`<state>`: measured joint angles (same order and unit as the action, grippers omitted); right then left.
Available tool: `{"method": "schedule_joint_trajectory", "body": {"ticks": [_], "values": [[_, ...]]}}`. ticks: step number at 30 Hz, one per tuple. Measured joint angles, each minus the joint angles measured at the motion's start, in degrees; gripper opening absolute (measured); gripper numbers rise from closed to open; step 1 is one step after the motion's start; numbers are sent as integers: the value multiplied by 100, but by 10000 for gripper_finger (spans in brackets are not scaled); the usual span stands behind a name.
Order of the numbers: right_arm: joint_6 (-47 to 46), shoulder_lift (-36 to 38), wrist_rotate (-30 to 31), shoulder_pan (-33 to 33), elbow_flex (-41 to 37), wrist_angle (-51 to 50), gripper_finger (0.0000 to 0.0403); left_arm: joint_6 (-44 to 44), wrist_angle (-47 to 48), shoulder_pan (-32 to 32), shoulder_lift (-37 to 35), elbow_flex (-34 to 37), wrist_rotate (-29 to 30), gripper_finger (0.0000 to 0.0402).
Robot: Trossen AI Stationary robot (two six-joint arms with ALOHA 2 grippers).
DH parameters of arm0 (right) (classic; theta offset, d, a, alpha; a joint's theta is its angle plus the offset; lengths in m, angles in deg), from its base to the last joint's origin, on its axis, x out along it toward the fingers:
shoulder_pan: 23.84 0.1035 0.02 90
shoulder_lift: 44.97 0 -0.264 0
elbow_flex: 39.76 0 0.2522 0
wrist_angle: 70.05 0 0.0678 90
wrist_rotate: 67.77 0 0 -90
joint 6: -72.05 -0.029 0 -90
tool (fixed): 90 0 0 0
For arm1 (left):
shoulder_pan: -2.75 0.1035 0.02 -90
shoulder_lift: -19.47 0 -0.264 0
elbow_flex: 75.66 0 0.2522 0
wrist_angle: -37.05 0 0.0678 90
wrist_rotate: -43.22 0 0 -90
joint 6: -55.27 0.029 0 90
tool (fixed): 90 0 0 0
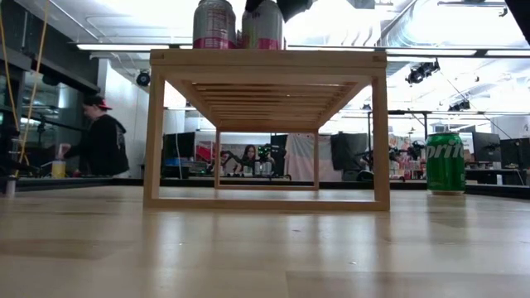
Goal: Place canned beverage on shelf
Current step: Put the top green soda can on the shelf
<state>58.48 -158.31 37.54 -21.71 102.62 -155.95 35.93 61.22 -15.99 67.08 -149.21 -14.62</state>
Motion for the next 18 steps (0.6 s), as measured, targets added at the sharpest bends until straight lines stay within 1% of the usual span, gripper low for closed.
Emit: {"method": "schedule_joint_trajectory", "body": {"ticks": [3, 8, 13, 18], "values": [[98, 84, -57, 0, 0, -52, 398, 0, 0, 2, 0, 0, -1, 342], [7, 311, -110, 15, 11, -270, 397, 0, 1, 0, -1, 0, -1, 342], [-277, 519, -158, 93, 11, -680, 397, 84, 3, 1, -1, 0, -2, 342], [-333, 545, 272, 299, -17, -1672, 397, 151, 2, 2, -2, 0, 0, 342]]}}
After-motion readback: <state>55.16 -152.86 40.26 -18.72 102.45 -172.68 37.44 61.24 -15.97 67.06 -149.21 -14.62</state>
